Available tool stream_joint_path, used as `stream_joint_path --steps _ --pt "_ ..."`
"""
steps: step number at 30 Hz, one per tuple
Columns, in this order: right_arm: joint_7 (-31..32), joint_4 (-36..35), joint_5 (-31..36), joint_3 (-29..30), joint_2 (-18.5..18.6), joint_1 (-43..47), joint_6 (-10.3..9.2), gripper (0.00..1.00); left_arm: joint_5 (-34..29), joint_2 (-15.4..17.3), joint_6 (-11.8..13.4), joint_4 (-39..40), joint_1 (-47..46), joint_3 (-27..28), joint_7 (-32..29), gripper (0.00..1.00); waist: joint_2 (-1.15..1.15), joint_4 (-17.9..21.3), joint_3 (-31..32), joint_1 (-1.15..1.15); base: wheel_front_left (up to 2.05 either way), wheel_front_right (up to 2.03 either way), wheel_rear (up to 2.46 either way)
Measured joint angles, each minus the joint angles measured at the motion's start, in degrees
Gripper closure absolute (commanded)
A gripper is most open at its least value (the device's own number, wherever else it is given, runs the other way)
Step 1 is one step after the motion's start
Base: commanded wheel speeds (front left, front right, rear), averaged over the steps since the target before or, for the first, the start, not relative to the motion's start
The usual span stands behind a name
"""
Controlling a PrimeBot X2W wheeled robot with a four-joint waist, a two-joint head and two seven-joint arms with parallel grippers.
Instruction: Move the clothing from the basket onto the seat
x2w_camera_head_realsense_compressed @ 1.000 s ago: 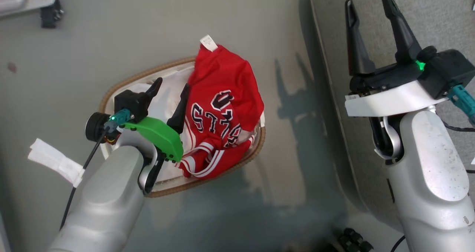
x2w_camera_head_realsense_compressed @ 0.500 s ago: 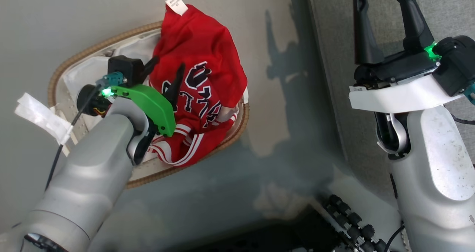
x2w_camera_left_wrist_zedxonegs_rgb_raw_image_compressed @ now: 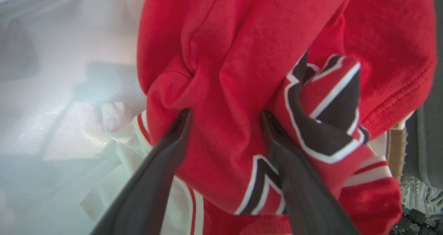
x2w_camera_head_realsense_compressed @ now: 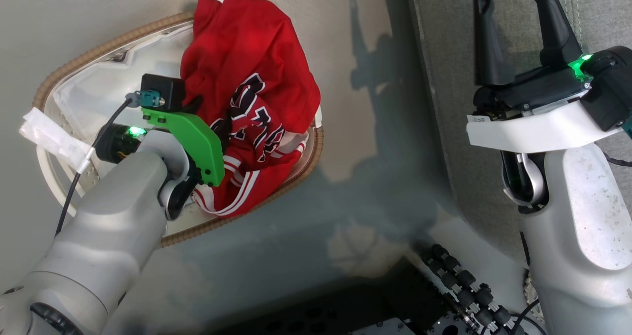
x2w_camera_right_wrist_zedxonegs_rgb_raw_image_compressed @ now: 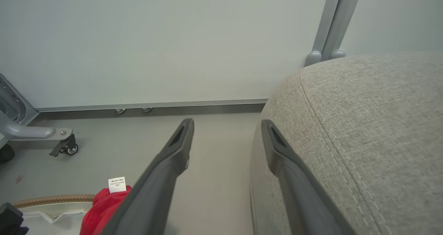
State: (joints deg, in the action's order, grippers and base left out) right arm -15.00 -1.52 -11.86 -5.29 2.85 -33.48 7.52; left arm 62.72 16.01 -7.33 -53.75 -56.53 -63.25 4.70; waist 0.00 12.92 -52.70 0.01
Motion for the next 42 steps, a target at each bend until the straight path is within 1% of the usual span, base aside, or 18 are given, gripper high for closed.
stream_joint_path --steps 3,4,5,11,16,24,30,38,40,42 --pt "0.00 0.13 0.07 -0.02 0.00 -0.01 0.00 0.00 1.88 0.13 0.00 0.54 -0.01 -2.10 -0.97 0.00 0.00 -0.06 0.05 0.00 0.00 0.00 0.00" --pt "-0.01 0.24 0.08 -0.09 0.00 -0.01 0.01 0.00 2.19 0.29 0.00 0.75 -0.01 -3.04 -1.18 0.59 0.00 -0.05 0.14 0.00 0.00 0.00 0.00" --pt "-0.01 0.40 0.10 -0.21 -0.01 -0.03 0.01 0.00 2.53 0.46 0.00 1.00 -0.01 -3.93 -1.37 1.00 0.00 -0.03 0.26 0.00 0.00 0.00 0.00" --pt "0.00 1.97 0.04 -0.64 -0.01 -0.43 0.01 0.00 4.92 0.96 0.00 1.12 0.32 -6.95 -0.74 1.00 0.00 0.22 1.71 0.00 0.00 0.00 0.00" --pt "-0.01 3.68 0.16 -0.80 0.00 -0.31 0.00 0.00 7.22 0.40 0.00 1.64 3.19 -8.04 0.49 1.00 0.00 0.05 4.44 0.00 0.00 0.00 0.00" --pt "0.00 7.00 0.88 -1.02 -0.03 0.91 0.01 0.00 10.38 -0.80 0.00 3.67 8.95 -9.24 2.58 1.00 0.00 -0.89 10.90 0.00 0.00 0.00 0.00" --pt "-0.01 9.79 1.46 -1.09 -0.04 3.25 0.00 0.00 11.90 -1.88 0.00 3.87 13.07 -9.56 6.61 1.00 0.00 -1.96 16.69 0.00 0.00 0.00 0.00" --pt "-0.01 13.58 1.85 -1.53 -0.04 7.54 0.00 0.00 12.43 -2.94 0.00 3.66 16.79 -8.92 10.03 1.00 0.00 -3.99 25.36 -0.01 0.00 0.00 0.00" --pt "-0.01 14.32 1.86 -1.68 -0.07 8.62 0.01 0.00 12.20 -3.14 0.00 3.72 17.43 -8.11 10.09 1.00 0.00 -4.56 27.47 -0.01 0.00 0.00 0.00" --pt "0.00 15.01 1.87 -1.62 -0.07 9.81 0.00 0.00 10.36 -3.19 0.00 4.23 17.63 -5.13 10.20 1.00 0.00 -5.24 29.79 0.00 0.00 0.00 0.00"
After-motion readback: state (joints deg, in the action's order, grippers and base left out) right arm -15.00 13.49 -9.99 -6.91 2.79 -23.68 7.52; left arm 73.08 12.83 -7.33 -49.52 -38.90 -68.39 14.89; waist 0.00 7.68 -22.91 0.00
